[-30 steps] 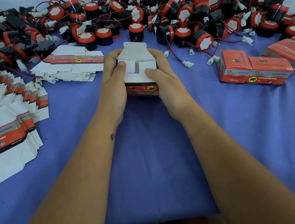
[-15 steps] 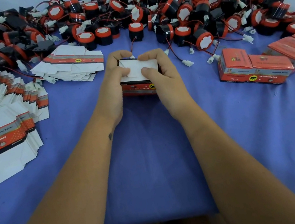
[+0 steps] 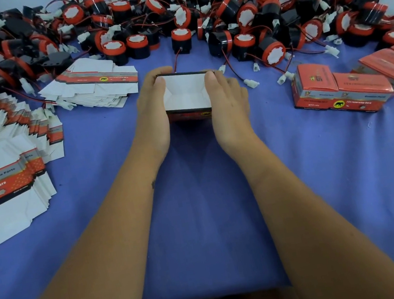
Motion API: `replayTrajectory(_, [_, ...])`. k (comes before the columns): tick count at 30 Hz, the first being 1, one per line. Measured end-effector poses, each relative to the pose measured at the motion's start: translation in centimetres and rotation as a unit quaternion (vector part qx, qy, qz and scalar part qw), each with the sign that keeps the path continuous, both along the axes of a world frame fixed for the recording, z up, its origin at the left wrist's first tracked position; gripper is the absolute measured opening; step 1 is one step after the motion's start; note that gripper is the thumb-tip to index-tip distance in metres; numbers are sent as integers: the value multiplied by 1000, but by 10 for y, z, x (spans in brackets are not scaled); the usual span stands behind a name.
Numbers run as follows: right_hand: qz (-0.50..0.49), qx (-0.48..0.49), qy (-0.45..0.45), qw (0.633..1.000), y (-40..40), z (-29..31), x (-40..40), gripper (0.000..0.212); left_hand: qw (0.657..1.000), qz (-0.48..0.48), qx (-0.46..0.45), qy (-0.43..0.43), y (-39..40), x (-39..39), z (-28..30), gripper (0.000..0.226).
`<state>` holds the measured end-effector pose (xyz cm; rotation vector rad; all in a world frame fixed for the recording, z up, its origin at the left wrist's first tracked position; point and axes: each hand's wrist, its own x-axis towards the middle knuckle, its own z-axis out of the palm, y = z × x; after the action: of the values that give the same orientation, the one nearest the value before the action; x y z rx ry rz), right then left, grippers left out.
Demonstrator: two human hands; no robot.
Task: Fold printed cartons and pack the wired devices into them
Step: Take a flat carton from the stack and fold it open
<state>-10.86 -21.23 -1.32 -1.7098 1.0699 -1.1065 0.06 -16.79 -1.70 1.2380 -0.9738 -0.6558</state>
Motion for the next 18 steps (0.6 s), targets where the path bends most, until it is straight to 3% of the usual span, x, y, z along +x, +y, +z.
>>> replayTrajectory(2, [20,33,-9,999,2,0,-3,18,998,37,36,-35,-4,0,0,46])
replayTrajectory(4, [42,74,-74,994,2,2,-8,24,995,45,65,-68,-4,2,0,61])
replayTrajectory(8, [92,37,-136,986,5,9,-12,34,991,40,79,-99,-1,5,-4,94])
replayTrajectory(14, [156,48,-123,979,4,10,-15,36,987,39,104,-113,-4,12,-10,91])
replayTrajectory(18, [101,70,-139,983,-6,6,-18,25,987,80,49,-131,2,7,-7,95])
